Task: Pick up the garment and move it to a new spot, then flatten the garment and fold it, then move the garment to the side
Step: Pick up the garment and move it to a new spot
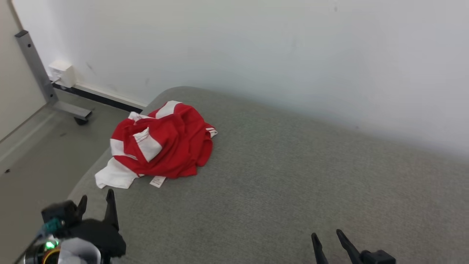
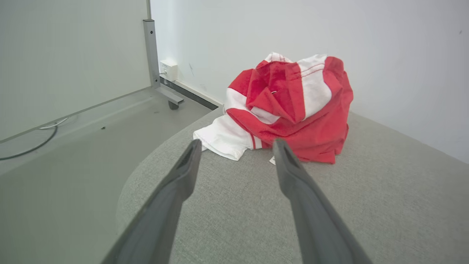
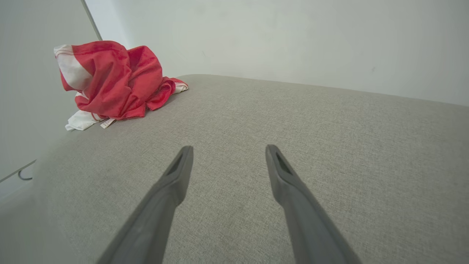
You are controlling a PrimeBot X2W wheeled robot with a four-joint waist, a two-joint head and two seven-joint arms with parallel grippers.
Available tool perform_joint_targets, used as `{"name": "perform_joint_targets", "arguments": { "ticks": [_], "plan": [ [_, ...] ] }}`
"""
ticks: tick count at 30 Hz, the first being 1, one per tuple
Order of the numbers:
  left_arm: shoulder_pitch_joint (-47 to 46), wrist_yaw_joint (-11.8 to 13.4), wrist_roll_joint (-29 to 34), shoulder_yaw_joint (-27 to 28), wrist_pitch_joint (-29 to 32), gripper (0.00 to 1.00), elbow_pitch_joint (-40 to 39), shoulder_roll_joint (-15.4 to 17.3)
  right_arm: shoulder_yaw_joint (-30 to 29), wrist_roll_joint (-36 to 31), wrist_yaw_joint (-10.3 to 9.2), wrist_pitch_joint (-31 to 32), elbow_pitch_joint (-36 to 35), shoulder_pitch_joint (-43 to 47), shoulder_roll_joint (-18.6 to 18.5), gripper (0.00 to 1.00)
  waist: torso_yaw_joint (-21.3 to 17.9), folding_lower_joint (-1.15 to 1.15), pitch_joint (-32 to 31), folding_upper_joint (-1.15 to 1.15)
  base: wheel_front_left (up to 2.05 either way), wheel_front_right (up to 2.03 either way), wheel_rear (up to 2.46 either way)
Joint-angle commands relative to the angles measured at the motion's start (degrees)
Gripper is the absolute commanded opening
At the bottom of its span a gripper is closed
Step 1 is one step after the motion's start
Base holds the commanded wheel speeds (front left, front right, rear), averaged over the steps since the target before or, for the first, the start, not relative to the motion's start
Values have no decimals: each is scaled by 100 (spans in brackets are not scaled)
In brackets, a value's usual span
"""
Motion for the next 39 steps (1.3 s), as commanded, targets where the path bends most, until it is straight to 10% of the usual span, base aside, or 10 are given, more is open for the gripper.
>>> {"name": "perform_joint_targets", "arguments": {
  "ticks": [1, 17, 29, 31, 39],
  "plan": [
    [-178, -19, -106, 19, 108, 100, 102, -3, 24, -99, -12, 52, -46, -19, -19, 100, -461, 0, 301, 0, 0, 0, 0],
    [-2149, -108, -1170, 356, 1221, 100, 1289, 416, 149, -689, -12, 1045, -1634, -160, -361, 100, -1534, 0, 1756, 0, 0, 0, 0],
    [-2437, 381, -968, 236, 1119, 100, 2174, 566, 235, -628, -12, 1228, -2037, -117, -385, 100, -1779, 0, 2001, 0, 0, 0, 0],
    [-2485, 408, -932, 186, 1057, 0, 2277, 616, 214, -607, -12, 1208, -2010, -93, -355, 100, -1771, 0, 1960, 0, 0, 0, 0],
    [-2666, 173, -843, -15, 1132, 0, 2361, 866, 257, -440, -12, 1000, -1753, -116, -214, 100, -1580, 0, 1531, 0, 0, 0, 0]
  ]
}}
